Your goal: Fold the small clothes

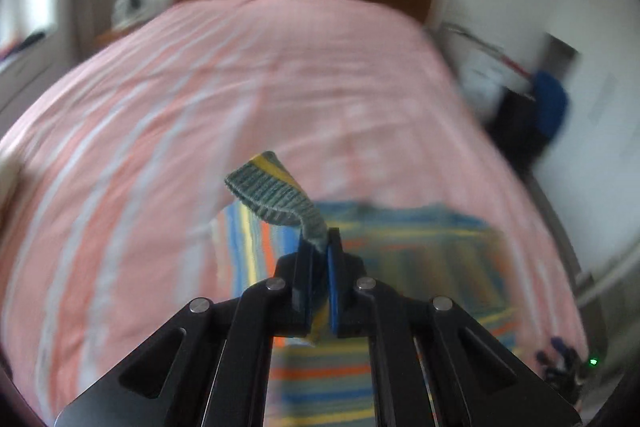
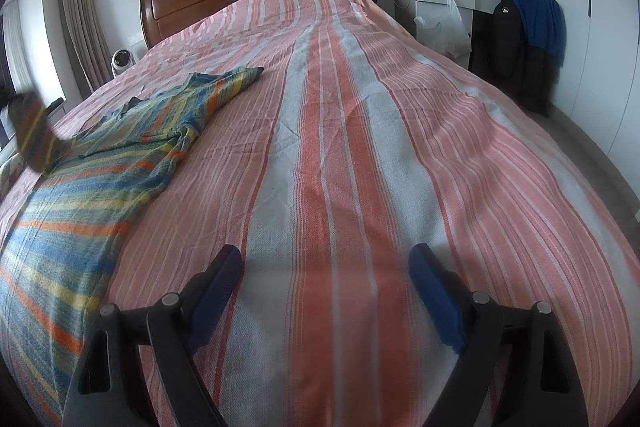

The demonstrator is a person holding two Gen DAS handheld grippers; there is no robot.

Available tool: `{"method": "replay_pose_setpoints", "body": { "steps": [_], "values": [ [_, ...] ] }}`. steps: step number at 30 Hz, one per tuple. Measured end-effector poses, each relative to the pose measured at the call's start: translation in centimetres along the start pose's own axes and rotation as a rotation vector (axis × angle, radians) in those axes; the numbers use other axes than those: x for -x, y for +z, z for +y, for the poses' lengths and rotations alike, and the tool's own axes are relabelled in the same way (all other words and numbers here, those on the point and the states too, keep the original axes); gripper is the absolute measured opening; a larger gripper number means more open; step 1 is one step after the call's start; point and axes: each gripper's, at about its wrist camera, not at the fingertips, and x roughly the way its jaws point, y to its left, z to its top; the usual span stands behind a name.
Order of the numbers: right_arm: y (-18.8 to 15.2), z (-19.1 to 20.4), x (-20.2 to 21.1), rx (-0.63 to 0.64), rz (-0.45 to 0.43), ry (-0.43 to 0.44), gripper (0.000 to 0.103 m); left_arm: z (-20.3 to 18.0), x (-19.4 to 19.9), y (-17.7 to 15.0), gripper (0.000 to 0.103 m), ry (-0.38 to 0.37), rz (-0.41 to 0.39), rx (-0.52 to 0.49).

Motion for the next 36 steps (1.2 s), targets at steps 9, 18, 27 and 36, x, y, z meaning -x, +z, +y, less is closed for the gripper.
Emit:
{"method": "replay_pose_setpoints", "body": {
  "steps": [9, 18, 27, 36],
  "values": [
    [0.0, 0.0, 0.0, 0.000, -0.001, -0.001, 0.085, -9.4, -9.8, -4.8, 0.091, -0.053, 0.127, 0.008],
    [0.1, -0.1, -0.2, -0.003, -0.002, 0.014, 0.087, 1.6, -3.1, -12.0, 0.092, 0.176, 0.125, 0.010],
    [0.0, 0.5, -0.4, 0.010, 0.005, -0.011, 0.087, 9.9, 1.5, -22.2, 0.096, 0.365, 0.127, 0.028],
    [10.6, 8.2, 1.0, 0.030, 0.304, 0.216, 0.076, 10.4, 1.0, -24.1, 0.103, 0.363, 0.021, 0.061]
  ]
}}
